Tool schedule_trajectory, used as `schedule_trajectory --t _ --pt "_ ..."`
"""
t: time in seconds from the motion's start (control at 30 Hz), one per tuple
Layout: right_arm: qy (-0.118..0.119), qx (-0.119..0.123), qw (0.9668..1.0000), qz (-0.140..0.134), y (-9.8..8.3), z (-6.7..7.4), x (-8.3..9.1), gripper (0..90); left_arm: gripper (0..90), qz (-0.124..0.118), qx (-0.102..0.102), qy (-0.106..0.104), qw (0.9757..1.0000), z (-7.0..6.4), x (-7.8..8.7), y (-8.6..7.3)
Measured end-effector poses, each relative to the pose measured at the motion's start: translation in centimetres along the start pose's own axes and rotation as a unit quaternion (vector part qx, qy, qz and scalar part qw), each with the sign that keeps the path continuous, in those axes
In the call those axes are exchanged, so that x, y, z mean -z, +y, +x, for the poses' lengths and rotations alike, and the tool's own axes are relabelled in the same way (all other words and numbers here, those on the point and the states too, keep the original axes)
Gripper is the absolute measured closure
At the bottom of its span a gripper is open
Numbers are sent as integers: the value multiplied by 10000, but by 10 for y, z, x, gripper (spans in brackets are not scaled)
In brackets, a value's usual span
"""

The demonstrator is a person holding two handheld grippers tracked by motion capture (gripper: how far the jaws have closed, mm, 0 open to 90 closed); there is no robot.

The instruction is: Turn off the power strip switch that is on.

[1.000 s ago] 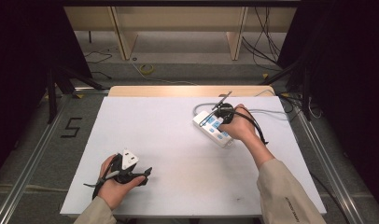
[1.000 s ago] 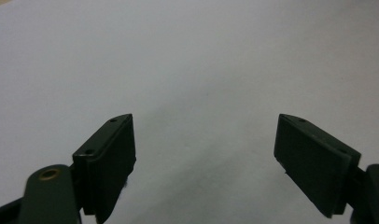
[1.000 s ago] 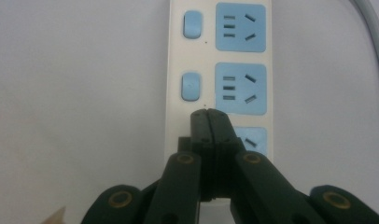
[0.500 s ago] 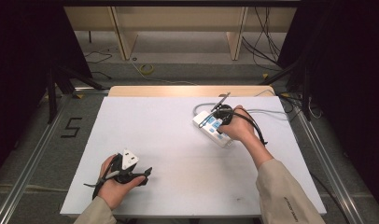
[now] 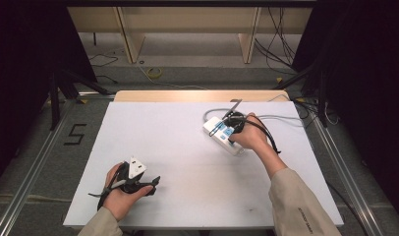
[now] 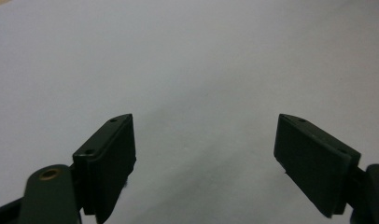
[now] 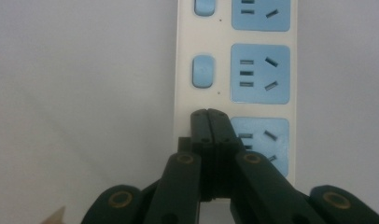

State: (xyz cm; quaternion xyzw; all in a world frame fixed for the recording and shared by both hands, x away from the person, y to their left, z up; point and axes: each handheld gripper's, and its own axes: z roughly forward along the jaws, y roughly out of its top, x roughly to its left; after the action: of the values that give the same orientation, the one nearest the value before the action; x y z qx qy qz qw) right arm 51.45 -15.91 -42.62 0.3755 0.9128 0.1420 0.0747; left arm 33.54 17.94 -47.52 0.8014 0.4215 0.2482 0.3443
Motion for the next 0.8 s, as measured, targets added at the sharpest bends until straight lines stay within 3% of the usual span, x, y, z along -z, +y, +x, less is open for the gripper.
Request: schedule_trajectory --t 0.8 --pt "-55 -77 9999 84 1 3 -3 900 205 0 -16 5 10000 1 0 0"
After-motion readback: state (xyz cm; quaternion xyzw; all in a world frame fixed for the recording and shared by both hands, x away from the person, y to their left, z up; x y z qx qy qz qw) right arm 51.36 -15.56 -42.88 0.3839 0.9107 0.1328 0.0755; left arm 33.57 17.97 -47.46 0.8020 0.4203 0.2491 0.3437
